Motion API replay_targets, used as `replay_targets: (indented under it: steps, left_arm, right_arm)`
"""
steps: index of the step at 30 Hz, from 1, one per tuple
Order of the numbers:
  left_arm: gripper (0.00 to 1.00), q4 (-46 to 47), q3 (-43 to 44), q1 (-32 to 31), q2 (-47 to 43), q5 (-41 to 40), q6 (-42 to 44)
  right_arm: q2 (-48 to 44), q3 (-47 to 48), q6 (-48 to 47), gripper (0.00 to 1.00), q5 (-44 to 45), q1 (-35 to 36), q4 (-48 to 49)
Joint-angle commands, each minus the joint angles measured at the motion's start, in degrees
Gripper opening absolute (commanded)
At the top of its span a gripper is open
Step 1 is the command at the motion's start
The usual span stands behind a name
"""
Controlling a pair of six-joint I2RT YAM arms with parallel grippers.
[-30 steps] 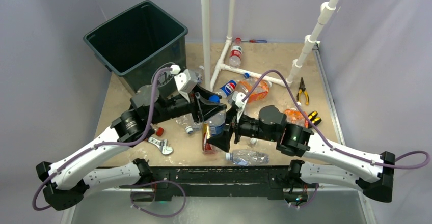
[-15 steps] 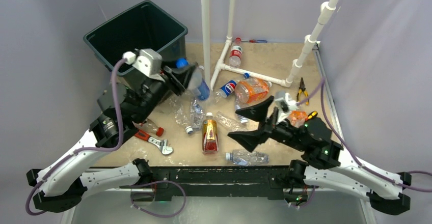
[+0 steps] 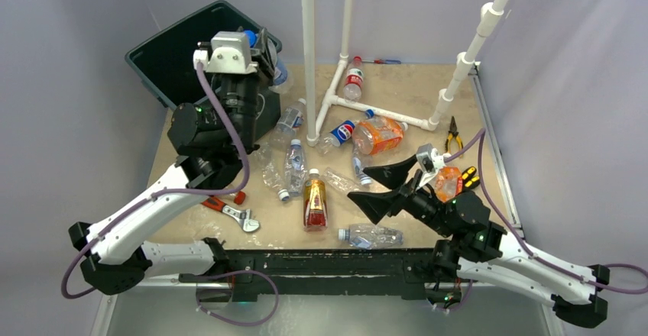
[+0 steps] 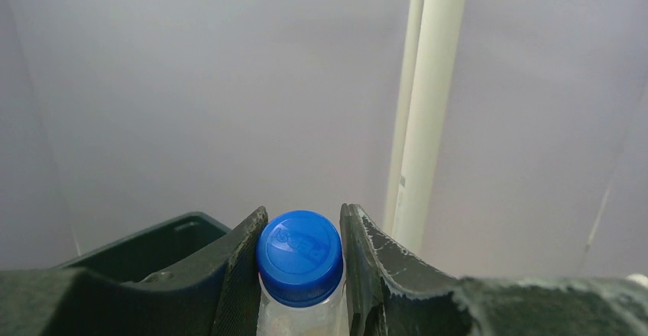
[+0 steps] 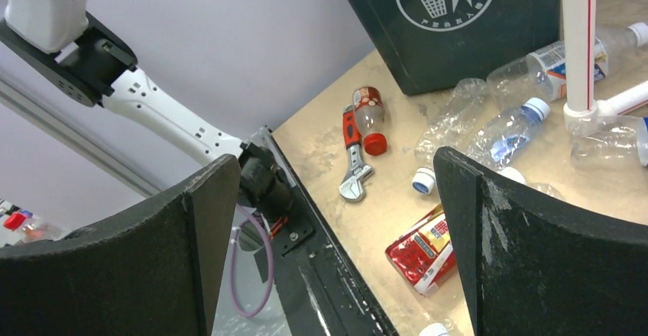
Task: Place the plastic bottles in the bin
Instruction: Pick up the plastic bottle at the center of the board, then place the plastic bottle in the trash bin.
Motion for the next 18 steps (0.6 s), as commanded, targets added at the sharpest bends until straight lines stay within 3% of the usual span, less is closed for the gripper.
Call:
replay_targets:
  steps: [1, 5, 7, 15, 18]
  left_arm:
    - [0.0, 11.85, 6.22, 0.11, 2.43, -2.34, 8.96]
    - [0.0, 17.78, 8.5, 1.19, 7.07, -5.04, 16.06]
    - [0.0, 17.07, 10.4, 4.61, 10.06, -5.39, 16.66]
    - [0.0, 3.37, 17.93, 22.93, 18.44, -0.89, 0.24]
    - [0.0, -8.02, 23.97, 28.83, 23.2, 4.92, -9.33]
  right_arm:
    - [0.67, -0.2, 0.97, 0.99, 2.04, 0.06, 2.68]
    - [-1.01, -0.51, 5.66, 0.99, 7.61, 0.06, -0.45]
    - [-3.54, -2.74, 6.61, 0.99, 8.28, 0.06, 1.08]
    - [-10.12, -4.31, 5.06, 0.99, 7.16, 0.06, -4.78]
    - [-12.15, -4.51, 4.17, 0.99, 7.59, 0.06, -6.8]
